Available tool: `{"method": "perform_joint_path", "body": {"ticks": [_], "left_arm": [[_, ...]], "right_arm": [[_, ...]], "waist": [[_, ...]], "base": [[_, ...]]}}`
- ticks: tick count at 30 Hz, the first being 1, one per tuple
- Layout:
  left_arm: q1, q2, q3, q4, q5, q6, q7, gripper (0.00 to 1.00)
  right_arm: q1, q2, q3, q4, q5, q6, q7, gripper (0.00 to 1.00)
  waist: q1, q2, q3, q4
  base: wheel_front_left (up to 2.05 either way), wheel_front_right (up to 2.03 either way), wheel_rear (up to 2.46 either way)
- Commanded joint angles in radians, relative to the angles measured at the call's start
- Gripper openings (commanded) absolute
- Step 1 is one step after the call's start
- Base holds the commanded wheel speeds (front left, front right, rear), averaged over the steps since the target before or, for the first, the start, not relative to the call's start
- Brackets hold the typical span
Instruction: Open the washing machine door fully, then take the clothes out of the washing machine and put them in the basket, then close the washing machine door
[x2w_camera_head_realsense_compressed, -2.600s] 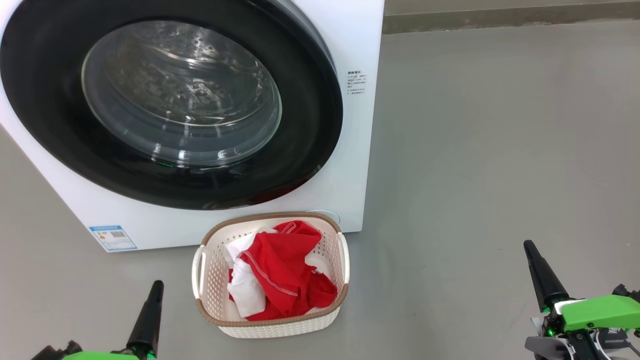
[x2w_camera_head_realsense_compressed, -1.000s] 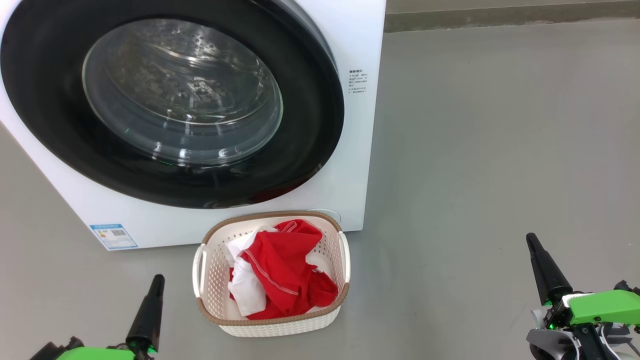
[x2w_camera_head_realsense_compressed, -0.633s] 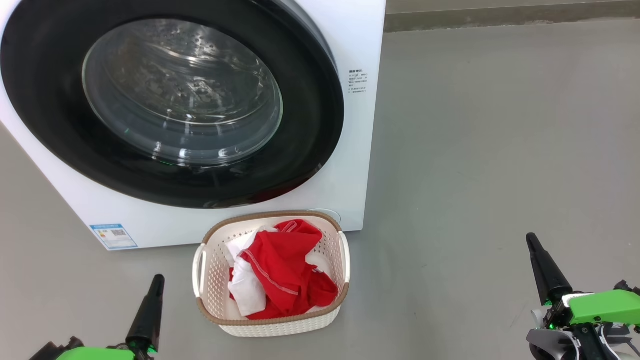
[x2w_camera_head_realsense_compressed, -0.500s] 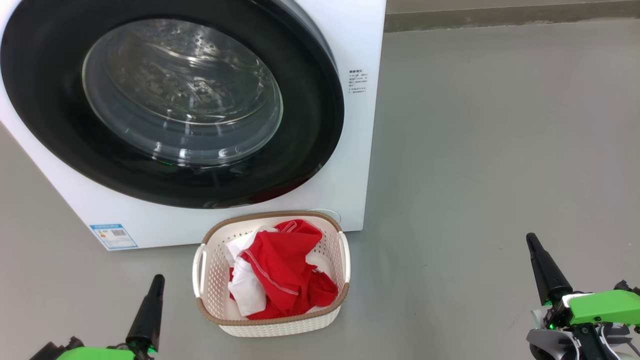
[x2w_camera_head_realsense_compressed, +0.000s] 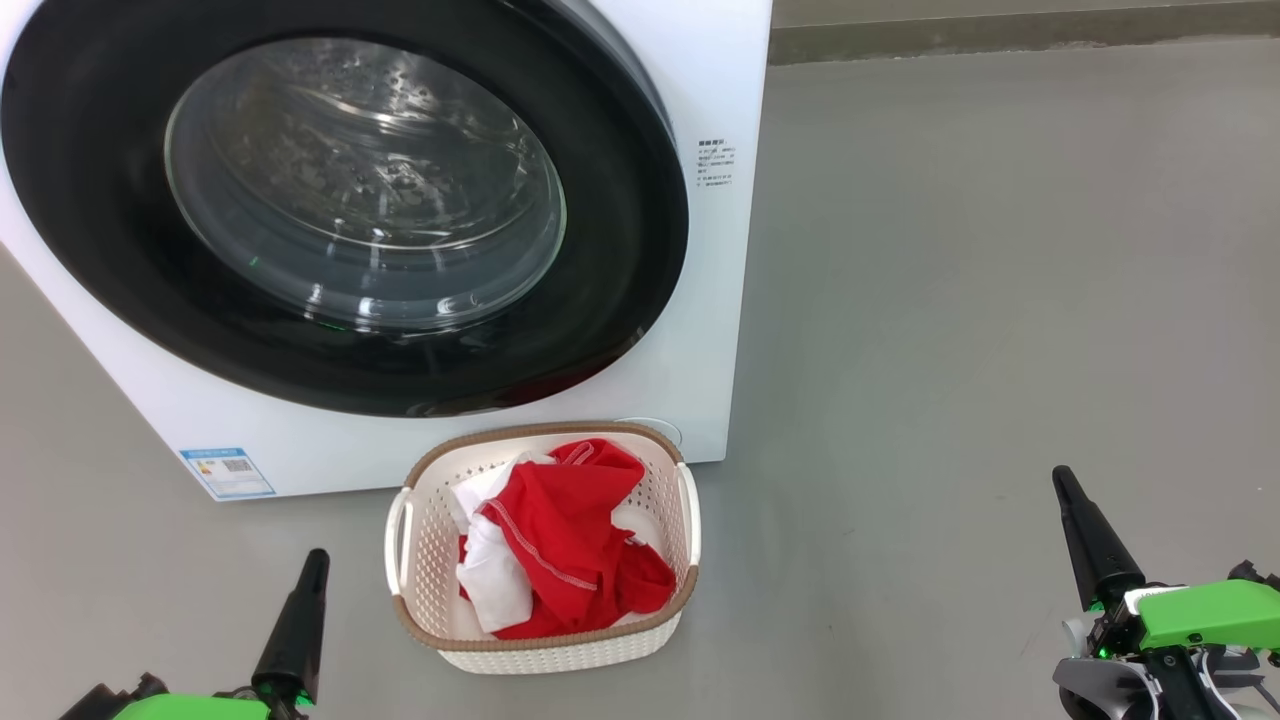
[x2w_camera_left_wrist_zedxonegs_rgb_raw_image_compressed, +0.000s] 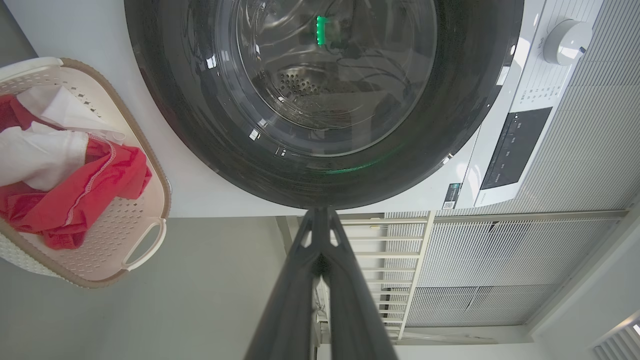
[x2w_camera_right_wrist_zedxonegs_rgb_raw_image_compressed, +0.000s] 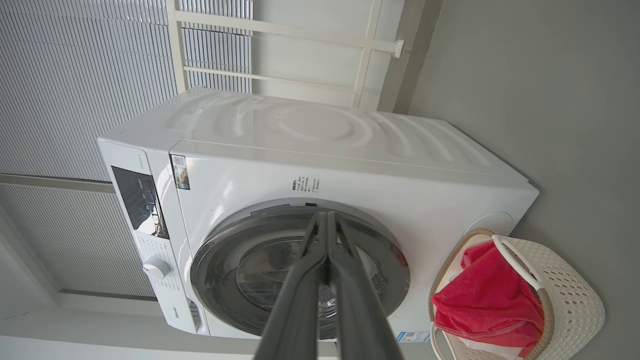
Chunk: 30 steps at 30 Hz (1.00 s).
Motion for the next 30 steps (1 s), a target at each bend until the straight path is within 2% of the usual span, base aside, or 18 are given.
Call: {"method": "perform_joint_path", "body": {"ticks": [1, 30], "left_arm": [[-0.04, 0.018, 0.027, -0.021, -0.007, -0.007, 0.005, 0.0], [-0.04, 0.018, 0.027, -0.021, -0.007, -0.007, 0.005, 0.0]], "right_arm": [[-0.042, -0.009, 0.017, -0.03, 0.006, 0.001, 0.006, 0.0], [-0.042, -0.009, 0.017, -0.03, 0.006, 0.001, 0.006, 0.0]], "waist": [[0.0, 0.0, 0.0, 0.0], [0.0, 0.0, 0.0, 0.0]], "base": [[0.0, 0.0, 0.0], [0.0, 0.0, 0.0]]}}
